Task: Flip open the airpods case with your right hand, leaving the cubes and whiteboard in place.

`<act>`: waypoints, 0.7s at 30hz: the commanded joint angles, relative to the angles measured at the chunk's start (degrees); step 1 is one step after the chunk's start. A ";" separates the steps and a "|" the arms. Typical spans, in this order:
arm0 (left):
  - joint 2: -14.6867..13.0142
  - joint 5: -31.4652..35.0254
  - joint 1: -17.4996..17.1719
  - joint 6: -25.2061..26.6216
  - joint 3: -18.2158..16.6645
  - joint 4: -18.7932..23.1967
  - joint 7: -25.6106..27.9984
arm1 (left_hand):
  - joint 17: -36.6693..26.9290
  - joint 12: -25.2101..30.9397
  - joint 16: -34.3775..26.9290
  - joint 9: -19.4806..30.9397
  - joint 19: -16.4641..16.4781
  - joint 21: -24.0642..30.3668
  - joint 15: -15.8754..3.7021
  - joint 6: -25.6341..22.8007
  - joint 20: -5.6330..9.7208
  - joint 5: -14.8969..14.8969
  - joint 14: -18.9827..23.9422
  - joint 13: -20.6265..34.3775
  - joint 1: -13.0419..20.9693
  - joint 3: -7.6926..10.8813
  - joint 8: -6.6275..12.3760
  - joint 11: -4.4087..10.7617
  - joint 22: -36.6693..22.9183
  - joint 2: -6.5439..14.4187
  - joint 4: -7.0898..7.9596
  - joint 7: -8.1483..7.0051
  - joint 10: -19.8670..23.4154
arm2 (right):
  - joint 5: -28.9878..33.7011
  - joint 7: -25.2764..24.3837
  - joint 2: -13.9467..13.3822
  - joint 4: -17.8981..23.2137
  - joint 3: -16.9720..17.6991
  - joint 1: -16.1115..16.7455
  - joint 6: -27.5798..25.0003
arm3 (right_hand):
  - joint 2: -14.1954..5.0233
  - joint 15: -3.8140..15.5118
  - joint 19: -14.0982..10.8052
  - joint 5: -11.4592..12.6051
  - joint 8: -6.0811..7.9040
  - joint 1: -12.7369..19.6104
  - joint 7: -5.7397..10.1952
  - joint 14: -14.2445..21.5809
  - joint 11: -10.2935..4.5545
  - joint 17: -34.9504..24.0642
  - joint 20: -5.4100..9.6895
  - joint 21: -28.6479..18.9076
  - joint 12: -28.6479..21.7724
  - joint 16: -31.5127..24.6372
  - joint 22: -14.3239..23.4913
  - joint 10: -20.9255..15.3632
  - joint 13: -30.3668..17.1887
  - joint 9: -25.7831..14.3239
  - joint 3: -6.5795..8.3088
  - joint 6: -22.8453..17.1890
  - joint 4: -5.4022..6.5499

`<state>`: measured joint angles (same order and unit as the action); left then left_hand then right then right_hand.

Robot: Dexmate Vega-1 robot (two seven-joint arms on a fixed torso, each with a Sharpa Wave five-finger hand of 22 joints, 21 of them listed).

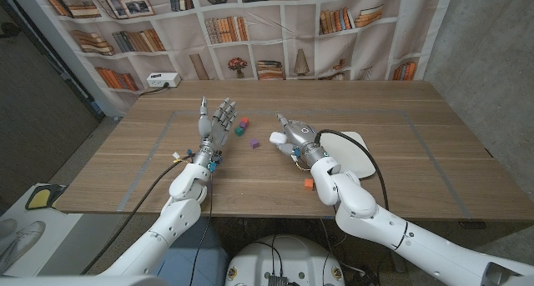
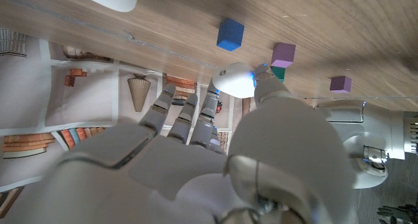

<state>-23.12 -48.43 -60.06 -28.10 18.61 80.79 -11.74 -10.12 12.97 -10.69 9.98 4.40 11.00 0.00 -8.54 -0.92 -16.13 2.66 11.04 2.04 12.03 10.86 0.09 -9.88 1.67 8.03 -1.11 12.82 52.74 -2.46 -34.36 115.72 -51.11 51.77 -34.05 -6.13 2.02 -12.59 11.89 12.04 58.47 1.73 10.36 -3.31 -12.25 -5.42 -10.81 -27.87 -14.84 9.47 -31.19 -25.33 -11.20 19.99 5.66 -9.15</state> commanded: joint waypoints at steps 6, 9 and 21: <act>-1.69 2.85 -0.59 0.41 0.75 3.41 2.85 | 0.02 0.54 0.14 0.35 0.01 -0.05 -0.32 -2.32 0.89 0.46 0.29 0.35 4.60 2.56 1.00 0.15 -0.04 2.49 -2.94 -0.10 1.76 | 1.46 -4.45 -0.42 1.67 2.92 0.83 0.46 | -0.32 3.88 -1.44 0.03 -0.24 0.83 -0.06 1.38 -3.25 -0.18 -0.17 -0.42 -0.79 -0.29 0.11 -3.81 -0.53 0.01 -0.41 -0.23 -0.04; -2.41 4.02 -0.97 0.88 0.82 4.60 4.33 | 0.06 0.96 0.07 0.40 0.39 0.05 -1.53 -3.27 2.04 1.24 0.67 0.42 6.23 3.39 1.18 0.40 -0.01 2.84 -4.16 0.37 3.07 | 1.89 -5.24 -0.49 1.95 3.31 0.88 0.67 | -0.27 3.82 -2.14 0.02 -0.26 1.01 -0.08 1.47 -3.21 -0.15 -0.84 -0.58 -0.95 -0.21 0.11 -3.92 -0.64 0.01 -0.48 -0.29 -0.07; -4.61 7.47 -1.76 4.00 1.43 9.69 9.65 | 0.02 3.02 -0.33 0.60 -0.19 -0.01 -2.47 -11.44 1.53 4.62 2.37 1.13 10.49 5.41 2.61 2.03 -0.07 2.69 -8.41 0.21 8.81 | 3.57 -8.23 -0.87 2.90 4.71 1.02 2.54 | -0.36 4.20 -2.22 0.03 -0.20 1.34 0.09 1.52 -3.56 -0.14 -0.40 -0.37 -1.17 -0.03 0.10 -3.92 -0.82 0.01 -0.59 -0.73 -0.05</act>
<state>-25.49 -43.90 -60.97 -26.61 19.46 85.51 -6.55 -10.02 14.91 -10.69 10.28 4.07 10.79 -2.01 -18.65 0.00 -12.11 3.83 11.88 11.51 17.12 13.24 1.64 -9.88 4.29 0.56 -1.62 18.91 54.60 -7.64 -34.92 117.76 -47.61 52.58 -33.15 -6.36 2.08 -14.69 11.67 12.04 59.15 1.64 11.24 -3.31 -12.26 -6.15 -11.03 -28.62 -14.83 9.47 -31.20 -25.93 -11.20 19.42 5.11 -9.24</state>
